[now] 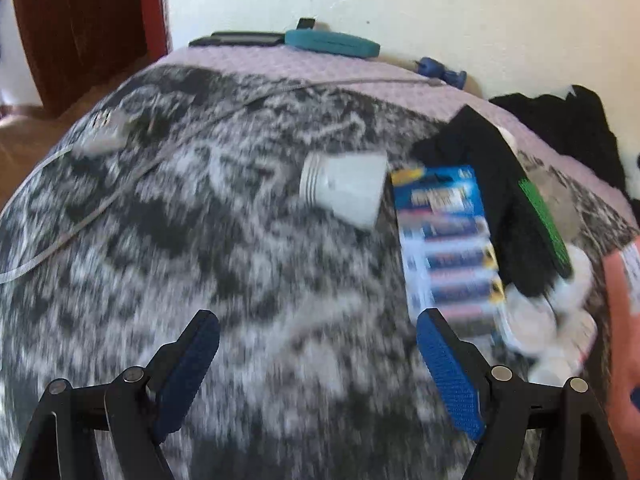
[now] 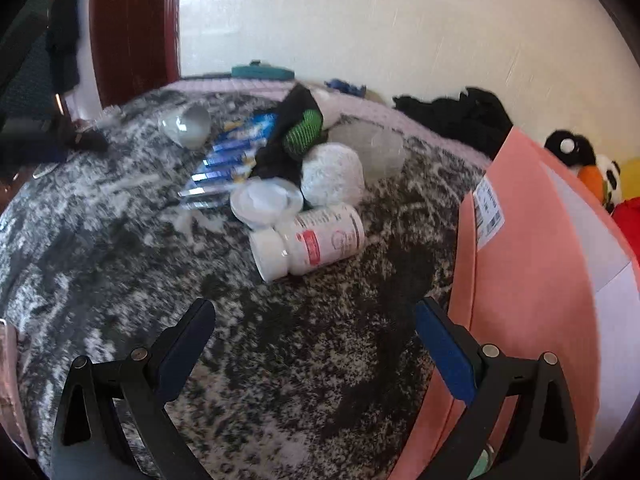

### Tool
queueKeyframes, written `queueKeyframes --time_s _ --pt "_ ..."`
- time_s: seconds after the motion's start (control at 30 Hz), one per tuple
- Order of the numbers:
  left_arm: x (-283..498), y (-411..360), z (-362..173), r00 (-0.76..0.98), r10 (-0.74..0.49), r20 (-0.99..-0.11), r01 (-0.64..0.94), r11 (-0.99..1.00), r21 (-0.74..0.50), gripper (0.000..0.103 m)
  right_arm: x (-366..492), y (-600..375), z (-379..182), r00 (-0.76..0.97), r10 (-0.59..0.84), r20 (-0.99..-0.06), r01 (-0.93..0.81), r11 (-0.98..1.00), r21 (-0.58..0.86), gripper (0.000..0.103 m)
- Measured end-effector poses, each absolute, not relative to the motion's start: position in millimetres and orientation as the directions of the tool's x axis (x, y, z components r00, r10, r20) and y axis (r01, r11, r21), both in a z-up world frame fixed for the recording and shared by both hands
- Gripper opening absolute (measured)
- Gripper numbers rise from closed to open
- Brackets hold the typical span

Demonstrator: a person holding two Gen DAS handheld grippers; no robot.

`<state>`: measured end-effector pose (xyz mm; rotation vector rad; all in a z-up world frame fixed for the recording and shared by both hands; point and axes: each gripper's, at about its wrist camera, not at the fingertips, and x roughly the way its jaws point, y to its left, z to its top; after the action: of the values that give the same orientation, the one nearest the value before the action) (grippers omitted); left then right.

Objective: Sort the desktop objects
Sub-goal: 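Move both tools back over the remaining items on the bed, then grasp the white LED bulb with the left tool while the right tool grasps a white cup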

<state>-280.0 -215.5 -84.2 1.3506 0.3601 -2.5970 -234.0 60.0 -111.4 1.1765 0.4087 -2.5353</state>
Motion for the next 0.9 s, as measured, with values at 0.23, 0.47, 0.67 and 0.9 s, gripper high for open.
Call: queueKeyframes --time_s 0.23,0.47,0.67,0.9 --pt "-350 -253 -119 -0.496 -0.028 -0.868 0.319 -0.935 -0.152 0.085 -233 60 -123 -0.607 -0.152 -0.780 0.438 -0.883 -0.169 0.101" --pt "-393 -238 -144 -0.447 -0.022 -0.894 0.301 -0.945 -0.127 0.085 -234 64 -122 -0.601 -0.178 -0.779 0.461 -0.874 -0.155 0.101" --pt "-410 -223 -141 -0.456 0.037 -0.889 0.281 -0.942 -0.183 0.085 -230 65 -121 -0.598 -0.194 -0.778 0.484 -0.861 -0.158 0.101" --pt "-423 -215 -133 -0.484 -0.007 -0.875 0.299 -0.941 -0.158 0.078 -224 64 -121 -0.596 -0.203 -0.777 0.505 -0.847 -0.166 0.101"
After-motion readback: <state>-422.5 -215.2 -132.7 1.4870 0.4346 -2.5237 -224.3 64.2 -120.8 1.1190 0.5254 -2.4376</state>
